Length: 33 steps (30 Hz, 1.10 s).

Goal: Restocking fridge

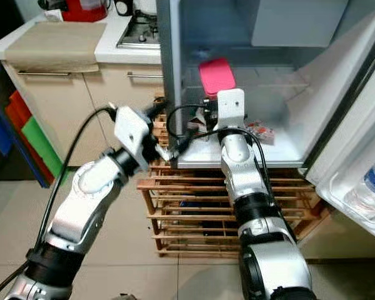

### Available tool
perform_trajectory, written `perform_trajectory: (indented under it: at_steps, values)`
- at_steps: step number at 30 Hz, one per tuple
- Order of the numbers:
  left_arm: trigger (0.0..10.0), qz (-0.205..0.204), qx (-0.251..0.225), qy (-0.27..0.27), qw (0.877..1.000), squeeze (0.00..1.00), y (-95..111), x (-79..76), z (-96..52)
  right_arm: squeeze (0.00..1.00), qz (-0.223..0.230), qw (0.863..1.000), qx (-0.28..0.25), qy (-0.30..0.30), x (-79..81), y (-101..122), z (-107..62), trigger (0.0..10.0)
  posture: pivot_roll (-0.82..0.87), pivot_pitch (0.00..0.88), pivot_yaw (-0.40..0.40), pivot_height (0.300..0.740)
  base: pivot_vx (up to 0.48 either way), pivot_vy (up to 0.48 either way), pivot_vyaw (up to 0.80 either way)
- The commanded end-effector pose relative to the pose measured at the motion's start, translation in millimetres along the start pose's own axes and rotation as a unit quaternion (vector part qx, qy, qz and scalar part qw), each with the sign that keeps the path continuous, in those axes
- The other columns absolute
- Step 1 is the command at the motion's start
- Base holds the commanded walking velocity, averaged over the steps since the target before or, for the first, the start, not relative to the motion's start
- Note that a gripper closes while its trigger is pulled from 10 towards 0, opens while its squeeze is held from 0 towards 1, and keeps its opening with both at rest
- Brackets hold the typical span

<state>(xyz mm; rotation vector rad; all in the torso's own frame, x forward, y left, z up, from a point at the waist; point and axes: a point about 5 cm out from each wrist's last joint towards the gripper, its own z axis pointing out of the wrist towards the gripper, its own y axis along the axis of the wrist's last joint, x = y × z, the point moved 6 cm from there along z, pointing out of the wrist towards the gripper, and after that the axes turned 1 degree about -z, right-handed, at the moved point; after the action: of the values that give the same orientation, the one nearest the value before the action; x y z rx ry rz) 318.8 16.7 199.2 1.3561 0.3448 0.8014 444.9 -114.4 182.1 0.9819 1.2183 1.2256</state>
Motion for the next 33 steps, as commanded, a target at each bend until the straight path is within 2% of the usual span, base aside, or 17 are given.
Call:
perform_trajectory:
  at_steps: [1,6,8,9,13,15,16,17,18,20,24,27,33]
  values:
    - [10.0,-0.010,-0.004,-0.022,1.000,0.00,6.2,-9.7,-1.9,0.00,-0.006,1.000,-0.017,-0.002,0.7,12.1,6.1,0.0,0.08,0.083,0.019,0.740,0.000,0.000,0.00]
    - [10.0,-0.053,-0.034,-0.029,0.998,0.00,15.5,-27.9,-13.4,0.00,-0.014,0.999,-0.035,-0.010,0.9,31.6,17.9,0.0,0.11,0.118,0.019,0.740,0.000,0.000,0.00]
    - [10.0,-0.057,-0.037,-0.028,0.997,0.00,15.1,-30.2,-14.5,0.00,-0.016,0.999,-0.036,-0.013,0.3,34.8,20.4,0.0,0.11,0.118,0.019,0.740,0.000,0.000,0.00]
    - [10.0,-0.058,-0.040,-0.026,0.997,0.00,13.5,-36.0,-17.7,0.00,-0.021,0.999,-0.041,-0.024,-2.8,42.9,25.6,0.0,0.11,0.131,0.018,0.740,0.000,0.000,0.00]
    - [10.0,-0.063,-0.046,-0.014,0.997,0.00,14.5,-38.2,-22.8,0.00,-0.029,0.998,-0.044,-0.038,-7.3,51.8,31.1,0.0,0.12,0.153,0.021,0.740,0.000,0.000,0.00]
    - [10.0,-0.087,-0.063,0.007,0.994,0.00,20.7,-33.8,-28.4,0.00,-0.027,0.997,-0.043,-0.050,-11.9,55.3,33.6,0.0,0.13,0.169,0.023,0.740,0.000,0.000,0.00]
    - [10.0,-0.088,-0.071,0.026,0.993,0.00,22.9,-27.2,-30.9,0.00,-0.026,0.997,-0.043,-0.054,-13.8,57.5,34.8,0.0,0.13,0.172,0.024,0.740,0.000,0.000,0.00]
    - [10.0,-0.088,-0.071,0.026,0.993,0.00,22.9,-27.2,-30.9,0.00,-0.026,0.997,-0.043,-0.054,-13.8,57.5,34.8,0.0,0.13,0.172,0.024,0.740,0.000,0.000,0.00]
    - [10.0,-0.062,-0.073,0.110,0.989,0.00,21.8,0.3,-40.6,0.00,-0.020,0.997,-0.044,-0.064,-17.7,63.7,37.6,0.0,0.14,0.190,0.028,0.740,0.000,0.000,0.00]
    - [10.0,-0.047,-0.070,0.151,0.985,0.00,19.7,13.0,-47.8,0.00,-0.018,0.996,-0.045,-0.068,-19.4,67.1,39.1,0.0,0.14,0.192,0.028,0.740,0.000,0.000,0.00]
    - [10.0,-0.034,-0.064,0.161,0.984,0.00,20.3,11.5,-52.5,0.00,-0.012,0.996,-0.041,-0.081,-25.4,70.3,41.3,0.0,0.15,0.212,0.028,0.740,0.000,0.000,0.00]
    - [10.0,-0.038,-0.060,0.160,0.985,0.00,22.2,2.6,-55.1,0.00,0.003,0.995,-0.033,-0.094,-35.3,74.4,44.0,0.0,0.15,0.231,0.028,0.740,0.000,0.000,0.00]
    - [10.0,-0.031,-0.064,0.156,0.985,0.00,26.3,-3.6,-57.1,0.00,0.005,0.995,-0.047,-0.088,-36.7,88.2,47.4,0.0,0.16,0.248,0.026,0.740,0.000,0.000,0.00]
